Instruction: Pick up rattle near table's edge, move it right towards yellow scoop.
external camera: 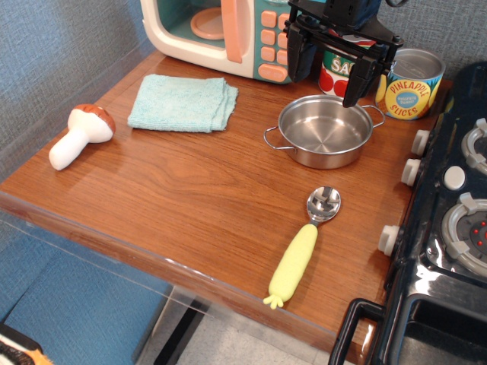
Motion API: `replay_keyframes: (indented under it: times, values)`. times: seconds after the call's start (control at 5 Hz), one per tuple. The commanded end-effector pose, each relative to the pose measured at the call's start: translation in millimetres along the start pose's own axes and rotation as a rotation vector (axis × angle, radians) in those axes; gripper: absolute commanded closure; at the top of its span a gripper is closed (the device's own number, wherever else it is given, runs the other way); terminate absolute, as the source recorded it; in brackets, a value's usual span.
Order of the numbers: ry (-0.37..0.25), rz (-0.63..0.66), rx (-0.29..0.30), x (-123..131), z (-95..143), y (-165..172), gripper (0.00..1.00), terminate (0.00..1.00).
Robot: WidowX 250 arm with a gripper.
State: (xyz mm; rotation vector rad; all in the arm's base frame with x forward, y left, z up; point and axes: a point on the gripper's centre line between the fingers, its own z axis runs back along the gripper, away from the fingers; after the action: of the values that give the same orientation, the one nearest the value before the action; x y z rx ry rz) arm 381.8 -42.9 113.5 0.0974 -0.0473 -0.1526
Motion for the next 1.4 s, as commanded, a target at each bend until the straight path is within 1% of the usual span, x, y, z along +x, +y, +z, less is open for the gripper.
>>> replay_keyframes:
  times: [0.0,0.2,0.4,0.6,0.8,1.0,1.2]
  values:
    - [0.000,0.000,0.000,0,0,0,0.00,0.00]
    - [0.016,0.033,0.038,-13,-6,26,0.00,0.00]
    - [0.042,0.070,0.122,-35,-14,60,0.00,0.00]
    - [0.040,0.089,0.167,-74,-23,103,0.00,0.00]
    - [0.006,0.125,0.134,-113,-37,146,0.00,0.00]
    - [-0.051,0.126,0.084,-135,-46,171,0.00,0.00]
    - [-0.148,0.137,0.019,-151,-52,193,0.00,0.00]
